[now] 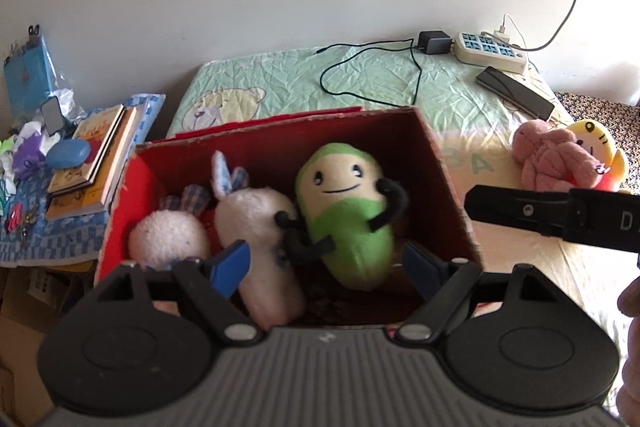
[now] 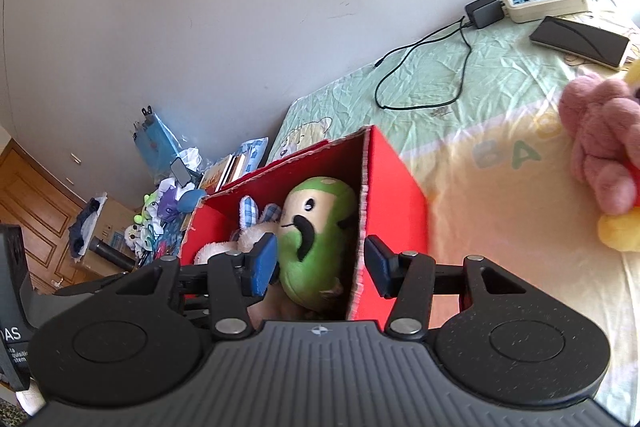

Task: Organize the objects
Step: 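Move the right gripper to the pink teddy on the yellow tiger plush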

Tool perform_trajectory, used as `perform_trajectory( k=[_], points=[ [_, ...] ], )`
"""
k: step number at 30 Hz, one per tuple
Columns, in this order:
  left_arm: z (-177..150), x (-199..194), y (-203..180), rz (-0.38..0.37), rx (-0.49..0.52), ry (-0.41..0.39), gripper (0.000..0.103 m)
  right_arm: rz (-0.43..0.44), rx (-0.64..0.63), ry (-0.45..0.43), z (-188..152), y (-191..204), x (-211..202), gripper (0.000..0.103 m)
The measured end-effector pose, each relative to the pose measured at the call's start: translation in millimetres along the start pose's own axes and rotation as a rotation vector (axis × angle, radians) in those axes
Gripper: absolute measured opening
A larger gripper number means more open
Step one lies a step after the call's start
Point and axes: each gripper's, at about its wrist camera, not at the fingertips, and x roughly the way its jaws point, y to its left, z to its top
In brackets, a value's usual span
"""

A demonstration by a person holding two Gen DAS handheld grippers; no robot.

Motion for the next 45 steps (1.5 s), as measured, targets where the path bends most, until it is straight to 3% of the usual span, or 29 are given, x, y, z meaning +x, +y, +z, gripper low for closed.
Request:
perform_trajectory(
  k=[10,21,26,32,45],
  points=[
    [-6.1,-25.2,-50.2,-0.008,0.017,-0.032,0.084,0.013,0.016,-0.014,-5.1,-37.3,-40.1,0.052],
    [-14.2,-37.0,-124.5,-0.131,0.113,-0.037,0.083,-0.049,0.079,-0.046,-14.8,-89.8,-80.8,0.051],
    [-17.8,-29.4,-155.2,-0.201,0.170,-0.017,0.083,-0.079,0.128,-0.080,-17.0,-113.9,-98.1,0.049],
    [-20.0,-7.2,-178.1,-0.300,0.145,0.039,0.084,-0.111,0.181,-0.121,-12.9,-141.2,-118.5,0.049],
    [-21.4,26.0,-207.1,-0.340,0.125,0.086,0.093,-0.140,0.218,-0.140,-2.2,-173.5,-134.3,0.045]
  ],
)
